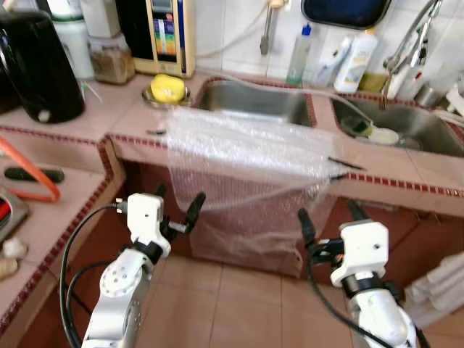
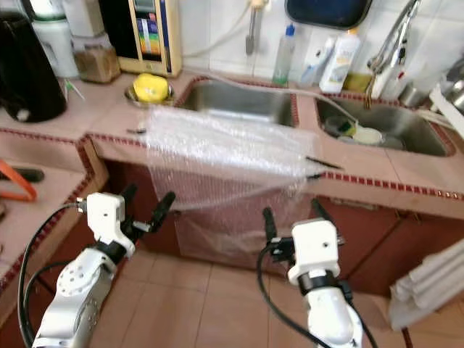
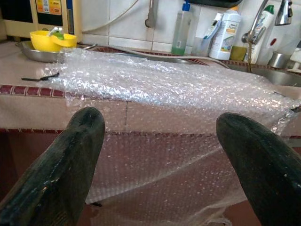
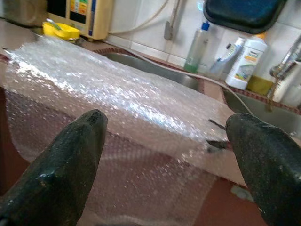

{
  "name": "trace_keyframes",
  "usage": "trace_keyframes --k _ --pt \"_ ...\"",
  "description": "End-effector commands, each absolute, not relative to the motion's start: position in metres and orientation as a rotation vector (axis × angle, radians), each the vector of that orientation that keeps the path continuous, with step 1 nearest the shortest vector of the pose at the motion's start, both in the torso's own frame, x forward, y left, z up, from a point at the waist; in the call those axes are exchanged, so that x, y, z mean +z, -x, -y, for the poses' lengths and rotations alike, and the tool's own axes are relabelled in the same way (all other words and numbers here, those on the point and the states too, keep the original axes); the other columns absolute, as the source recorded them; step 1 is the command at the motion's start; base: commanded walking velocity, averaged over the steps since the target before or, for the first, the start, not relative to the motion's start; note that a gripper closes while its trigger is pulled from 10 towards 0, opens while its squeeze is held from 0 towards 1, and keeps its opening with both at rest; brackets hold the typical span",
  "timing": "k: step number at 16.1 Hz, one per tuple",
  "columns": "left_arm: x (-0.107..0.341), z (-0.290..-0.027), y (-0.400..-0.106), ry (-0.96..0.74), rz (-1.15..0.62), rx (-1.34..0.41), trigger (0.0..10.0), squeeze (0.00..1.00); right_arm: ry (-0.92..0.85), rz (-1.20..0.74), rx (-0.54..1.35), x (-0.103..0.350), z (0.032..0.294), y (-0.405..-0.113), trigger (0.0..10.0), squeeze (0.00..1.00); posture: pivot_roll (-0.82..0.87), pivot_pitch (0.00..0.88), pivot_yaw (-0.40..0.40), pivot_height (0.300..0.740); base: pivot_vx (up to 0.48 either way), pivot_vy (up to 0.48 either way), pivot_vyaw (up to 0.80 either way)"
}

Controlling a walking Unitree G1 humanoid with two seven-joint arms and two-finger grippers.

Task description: Kitchen organization

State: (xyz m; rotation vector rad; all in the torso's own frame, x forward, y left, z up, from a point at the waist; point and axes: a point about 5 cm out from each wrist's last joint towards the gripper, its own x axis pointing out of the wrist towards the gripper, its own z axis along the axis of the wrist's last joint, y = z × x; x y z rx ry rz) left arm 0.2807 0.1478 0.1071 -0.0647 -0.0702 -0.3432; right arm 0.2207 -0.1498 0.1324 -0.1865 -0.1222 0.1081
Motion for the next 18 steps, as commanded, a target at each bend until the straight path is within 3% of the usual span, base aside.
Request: trace_keyframes --k 1,11,18 --pt "0.110 -0.144 -0.283 0.062 0.081 -0.369 10.0 0.00 0.195 0.142 0.107 0.137 0.151 -0.221 10.0 0.00 0.08 0.000 -0.038 0.740 0.281 0.000 0.00" --pt "0.106 -0.139 -0.279 0.064 0.051 -0.422 10.0 0.00 0.268 0.158 0.157 0.141 0.157 -0.226 10.0 0.00 0.08 0.000 -0.044 0.740 0.308 0.000 0.00" --pt "0.097 -0.131 -0.280 0.071 0.006 -0.445 10.0 0.00 0.221 0.146 0.120 0.135 0.151 -0.225 10.0 0.00 0.06 0.000 -0.036 0.740 0.000 -0.048 0.00"
